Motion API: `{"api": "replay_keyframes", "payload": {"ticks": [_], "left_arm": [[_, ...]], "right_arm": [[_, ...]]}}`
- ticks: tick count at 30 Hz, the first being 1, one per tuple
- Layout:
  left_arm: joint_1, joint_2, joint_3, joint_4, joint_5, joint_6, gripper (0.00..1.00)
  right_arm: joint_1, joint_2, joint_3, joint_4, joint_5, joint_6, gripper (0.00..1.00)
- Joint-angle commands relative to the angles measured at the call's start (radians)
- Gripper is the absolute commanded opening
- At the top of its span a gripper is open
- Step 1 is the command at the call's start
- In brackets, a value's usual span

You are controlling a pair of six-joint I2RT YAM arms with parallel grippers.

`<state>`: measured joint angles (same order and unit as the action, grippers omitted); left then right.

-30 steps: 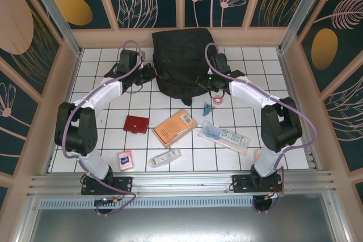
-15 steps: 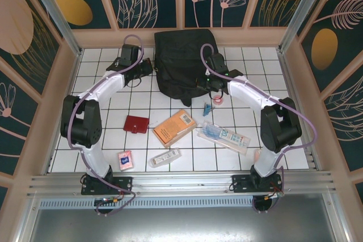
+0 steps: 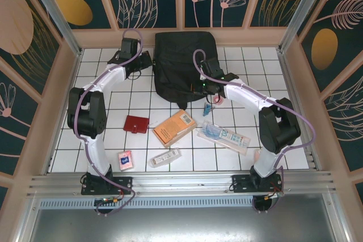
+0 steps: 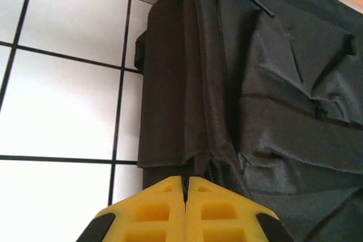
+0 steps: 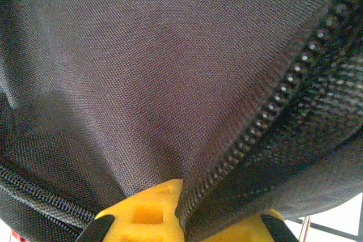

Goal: Pack the student bag

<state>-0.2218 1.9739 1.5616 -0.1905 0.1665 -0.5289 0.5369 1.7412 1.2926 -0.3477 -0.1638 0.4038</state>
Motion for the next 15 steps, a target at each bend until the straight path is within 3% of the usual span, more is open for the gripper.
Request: {"api": "replay_keyframes", "payload": {"ticks": [1,3,11,15], "left_arm": [[0.029,-0.025,-0.004,0.041,-0.04,-0.021,0.0],[0.029,-0.077,-0.065,0.073,-0.047,-0.034,0.0],[0.029,-0.315,-0.336,0.175,-0.076,-0.087,0.0],[0.029,-0.407,-0.43,0.206,-0.056,-0.107,0.0]], "right_arm": [[0.005,-0.048,-0.026,-0.022,0.02,-0.042,0.0],[0.002,-0.044,-0.026,-0.017,0.033,-0.036,0.02],[-0.03,0.024,0.058,-0.002,0.061,-0.033,0.26],[-0.049,0.086,0.139,0.006,0.07,-0.042,0.3]]}}
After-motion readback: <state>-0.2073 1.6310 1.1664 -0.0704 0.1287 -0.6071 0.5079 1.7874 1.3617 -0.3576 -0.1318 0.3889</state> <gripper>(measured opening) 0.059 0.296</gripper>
